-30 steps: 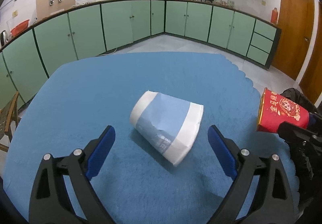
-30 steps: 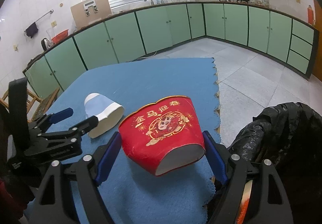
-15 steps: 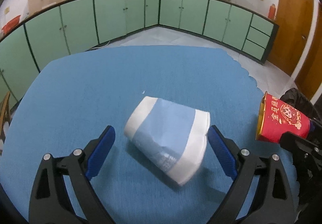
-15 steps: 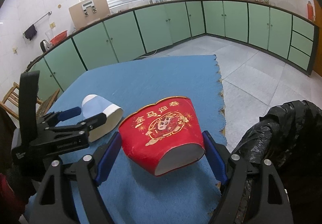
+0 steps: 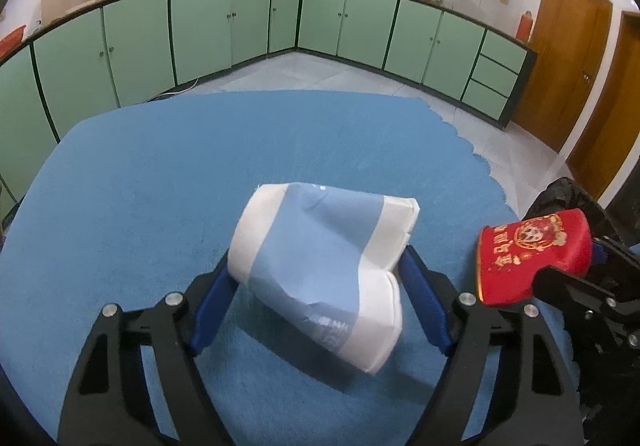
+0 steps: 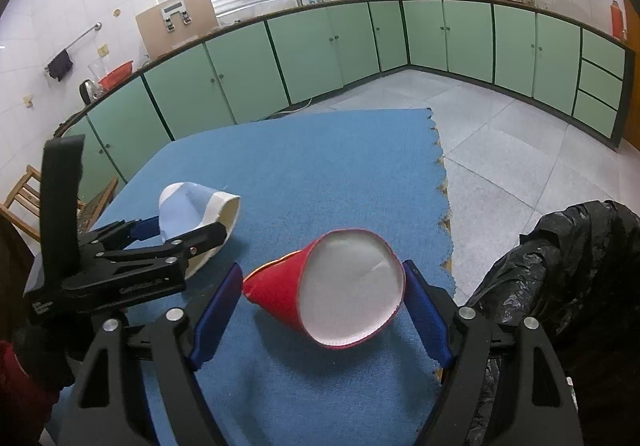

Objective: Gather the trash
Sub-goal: 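Grasp the white-and-blue bottle with the left tool while the right tool lifts the red container, then carry the white bottle and red container over the bin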

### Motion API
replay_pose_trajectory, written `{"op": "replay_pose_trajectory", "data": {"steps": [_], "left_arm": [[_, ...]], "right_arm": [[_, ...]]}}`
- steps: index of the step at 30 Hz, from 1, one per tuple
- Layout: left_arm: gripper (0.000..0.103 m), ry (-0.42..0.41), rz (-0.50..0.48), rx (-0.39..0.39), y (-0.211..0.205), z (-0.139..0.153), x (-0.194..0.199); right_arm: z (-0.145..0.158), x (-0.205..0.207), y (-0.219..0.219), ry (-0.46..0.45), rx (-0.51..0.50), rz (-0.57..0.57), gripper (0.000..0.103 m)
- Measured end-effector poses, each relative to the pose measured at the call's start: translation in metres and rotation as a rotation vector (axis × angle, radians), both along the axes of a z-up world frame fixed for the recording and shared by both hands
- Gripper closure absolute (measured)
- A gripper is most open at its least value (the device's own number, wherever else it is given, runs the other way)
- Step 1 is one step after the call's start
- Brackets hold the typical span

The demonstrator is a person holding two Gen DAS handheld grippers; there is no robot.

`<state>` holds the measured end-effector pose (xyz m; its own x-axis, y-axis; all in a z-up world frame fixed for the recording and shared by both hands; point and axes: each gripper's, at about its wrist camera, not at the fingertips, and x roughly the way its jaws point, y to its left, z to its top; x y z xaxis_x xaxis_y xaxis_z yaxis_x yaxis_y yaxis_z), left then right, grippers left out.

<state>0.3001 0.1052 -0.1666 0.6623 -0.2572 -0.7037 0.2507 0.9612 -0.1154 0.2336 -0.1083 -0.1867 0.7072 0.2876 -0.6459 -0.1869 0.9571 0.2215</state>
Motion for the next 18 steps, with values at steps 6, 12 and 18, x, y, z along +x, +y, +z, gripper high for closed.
{"op": "replay_pose_trajectory", "data": {"steps": [6, 12, 18], "left_arm": [[0.027, -0.020, 0.022, -0.001, 0.006, 0.010, -0.012], [0.027, 0.004, 0.052, 0.003, 0.015, 0.005, -0.019], [0.027, 0.020, 0.071, 0.006, 0.022, -0.001, -0.021]], "right_arm": [[-0.002, -0.001, 0.003, 0.015, 0.000, 0.014, 0.026], [-0.017, 0.003, 0.011, 0.089, -0.032, 0.036, 0.023], [-0.030, 0.010, 0.021, 0.126, -0.095, 0.056, 0.013]]}}
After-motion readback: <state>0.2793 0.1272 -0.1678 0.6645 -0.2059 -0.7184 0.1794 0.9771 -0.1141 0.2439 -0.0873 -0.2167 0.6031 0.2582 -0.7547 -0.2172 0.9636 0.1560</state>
